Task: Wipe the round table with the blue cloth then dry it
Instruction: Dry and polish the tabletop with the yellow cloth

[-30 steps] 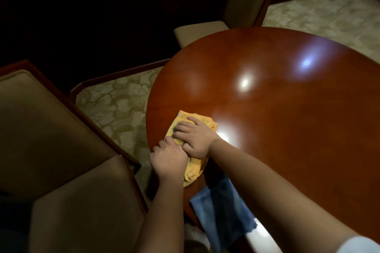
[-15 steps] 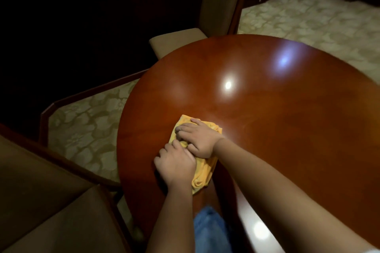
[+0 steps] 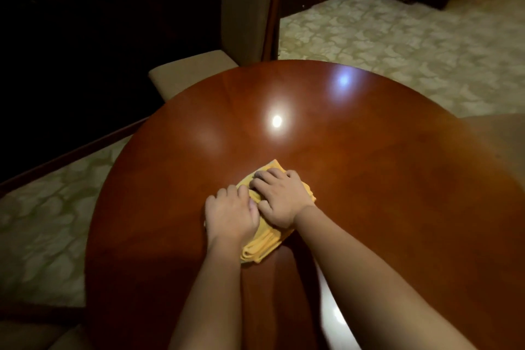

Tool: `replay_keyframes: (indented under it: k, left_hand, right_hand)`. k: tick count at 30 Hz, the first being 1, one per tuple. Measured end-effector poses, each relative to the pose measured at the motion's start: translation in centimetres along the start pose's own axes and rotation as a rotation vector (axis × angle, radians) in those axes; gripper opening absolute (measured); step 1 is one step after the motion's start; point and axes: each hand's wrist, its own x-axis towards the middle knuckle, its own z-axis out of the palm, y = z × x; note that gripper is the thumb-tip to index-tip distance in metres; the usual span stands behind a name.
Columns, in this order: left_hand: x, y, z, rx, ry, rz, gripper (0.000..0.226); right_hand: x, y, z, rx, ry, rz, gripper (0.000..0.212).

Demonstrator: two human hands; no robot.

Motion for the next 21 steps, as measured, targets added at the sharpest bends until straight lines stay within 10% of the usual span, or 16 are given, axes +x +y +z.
replay_keyframes:
  k: [21]
  left_hand:
    - [-18.3,17.6,-3.5,-0.086,-0.108,0.031,0.036]
  right_hand:
    - [-25.7,3.0,-0.1,0.039,0.033,0.094,0.049]
